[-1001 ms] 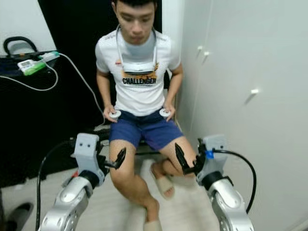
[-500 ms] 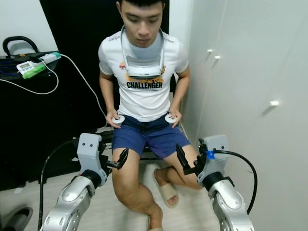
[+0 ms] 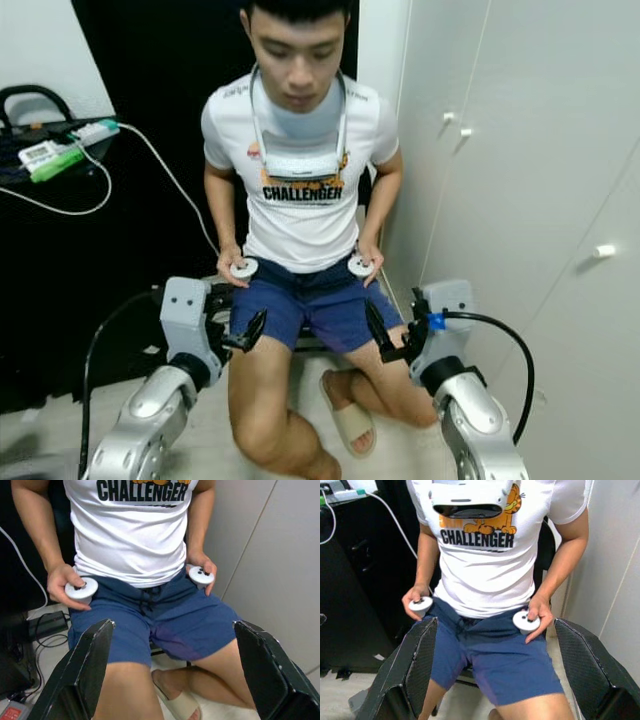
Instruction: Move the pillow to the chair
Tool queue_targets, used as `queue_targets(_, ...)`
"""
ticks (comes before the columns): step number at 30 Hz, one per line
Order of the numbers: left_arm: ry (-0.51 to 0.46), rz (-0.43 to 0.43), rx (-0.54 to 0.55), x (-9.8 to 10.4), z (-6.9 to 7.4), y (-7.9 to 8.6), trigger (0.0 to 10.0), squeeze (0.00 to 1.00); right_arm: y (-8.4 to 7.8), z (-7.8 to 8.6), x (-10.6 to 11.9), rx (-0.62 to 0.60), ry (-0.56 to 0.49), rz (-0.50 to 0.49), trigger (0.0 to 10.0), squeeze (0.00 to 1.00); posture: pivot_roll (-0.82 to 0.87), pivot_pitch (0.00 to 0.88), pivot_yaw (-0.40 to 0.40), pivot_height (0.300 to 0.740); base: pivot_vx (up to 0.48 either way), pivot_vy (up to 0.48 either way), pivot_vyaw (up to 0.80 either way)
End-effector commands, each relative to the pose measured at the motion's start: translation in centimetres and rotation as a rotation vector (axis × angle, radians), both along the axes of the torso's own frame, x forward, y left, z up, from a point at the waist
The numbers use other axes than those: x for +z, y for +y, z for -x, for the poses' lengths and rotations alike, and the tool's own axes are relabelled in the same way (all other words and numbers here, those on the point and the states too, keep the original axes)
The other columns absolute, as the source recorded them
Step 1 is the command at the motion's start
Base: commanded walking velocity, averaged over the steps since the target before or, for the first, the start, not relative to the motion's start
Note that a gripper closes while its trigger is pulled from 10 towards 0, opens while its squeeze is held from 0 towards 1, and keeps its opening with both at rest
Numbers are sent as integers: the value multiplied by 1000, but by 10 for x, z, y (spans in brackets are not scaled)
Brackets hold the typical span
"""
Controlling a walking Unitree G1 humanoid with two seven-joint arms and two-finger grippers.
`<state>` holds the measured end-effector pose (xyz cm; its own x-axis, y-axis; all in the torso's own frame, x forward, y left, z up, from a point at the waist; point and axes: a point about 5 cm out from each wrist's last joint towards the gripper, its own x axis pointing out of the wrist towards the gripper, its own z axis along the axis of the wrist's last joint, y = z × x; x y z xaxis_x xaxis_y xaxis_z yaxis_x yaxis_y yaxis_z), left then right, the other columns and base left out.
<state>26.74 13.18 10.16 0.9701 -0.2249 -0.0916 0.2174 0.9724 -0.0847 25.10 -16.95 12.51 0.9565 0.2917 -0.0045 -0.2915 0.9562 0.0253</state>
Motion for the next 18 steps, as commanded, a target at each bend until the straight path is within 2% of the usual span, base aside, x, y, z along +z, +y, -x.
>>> queue_targets(1, 2, 4, 7, -1, 0, 0, 10000, 0, -3, 0, 1, -9, -1, 1, 10000, 0, -64, 0, 3, 735, 0, 0, 0)
queue_targets(18, 3, 15, 11, 0, 0, 1, 10000, 0, -2, -3, 4, -3, -13, -5, 10000, 0, -56, 0, -2, 735, 0, 0, 0)
